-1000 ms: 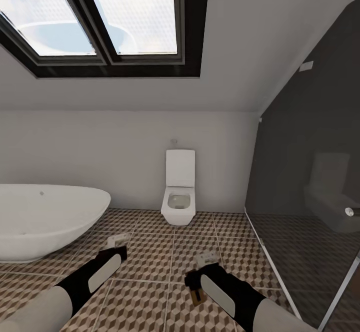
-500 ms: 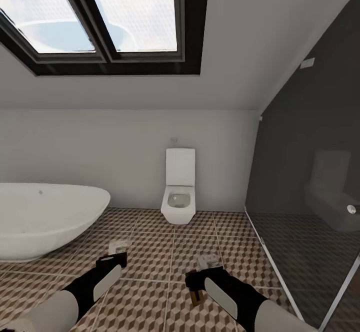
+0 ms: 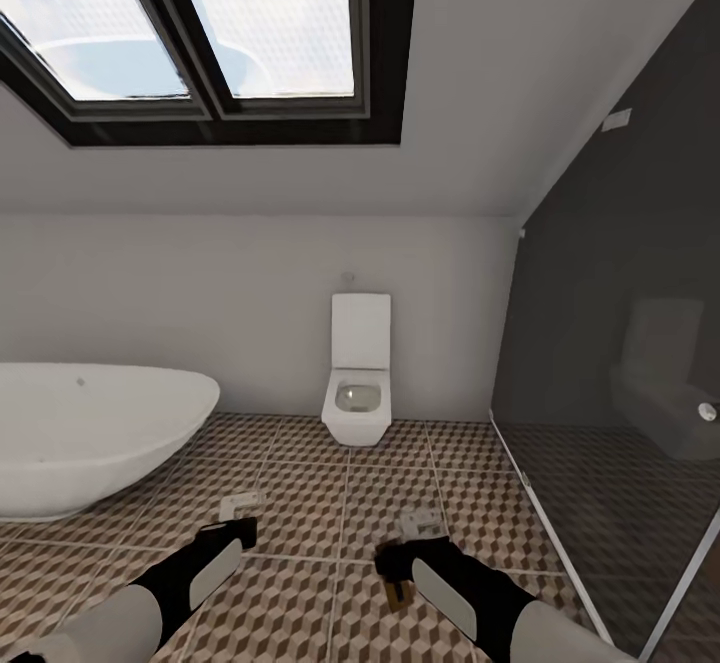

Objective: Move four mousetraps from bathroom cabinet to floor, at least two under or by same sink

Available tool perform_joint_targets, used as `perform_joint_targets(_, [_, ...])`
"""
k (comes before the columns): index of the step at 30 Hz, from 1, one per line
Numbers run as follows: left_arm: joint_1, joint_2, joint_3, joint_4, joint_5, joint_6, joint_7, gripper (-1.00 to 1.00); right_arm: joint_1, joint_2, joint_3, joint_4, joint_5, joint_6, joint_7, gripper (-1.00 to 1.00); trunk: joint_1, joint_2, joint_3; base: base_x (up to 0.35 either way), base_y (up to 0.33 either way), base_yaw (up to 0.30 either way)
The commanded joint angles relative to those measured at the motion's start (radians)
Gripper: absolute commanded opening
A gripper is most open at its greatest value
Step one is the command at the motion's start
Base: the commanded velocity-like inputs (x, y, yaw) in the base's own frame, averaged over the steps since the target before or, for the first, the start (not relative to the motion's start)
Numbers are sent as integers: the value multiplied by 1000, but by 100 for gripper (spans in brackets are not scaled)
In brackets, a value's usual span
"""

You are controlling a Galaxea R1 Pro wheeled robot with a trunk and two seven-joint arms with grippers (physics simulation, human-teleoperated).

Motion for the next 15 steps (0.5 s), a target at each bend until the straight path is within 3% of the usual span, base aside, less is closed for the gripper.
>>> perform_joint_targets(1, [-1, 1, -8, -3, 2, 4, 10, -100, -2, -1, 6, 0, -12, -1, -8, -100, 4, -8, -5, 0, 0, 0])
perform_joint_targets(15, [-1, 1, -8, -3, 1, -1, 14, -100, -2, 0, 12, 2, -9, -2, -8, -100, 58, -106, -49, 0, 0, 0])
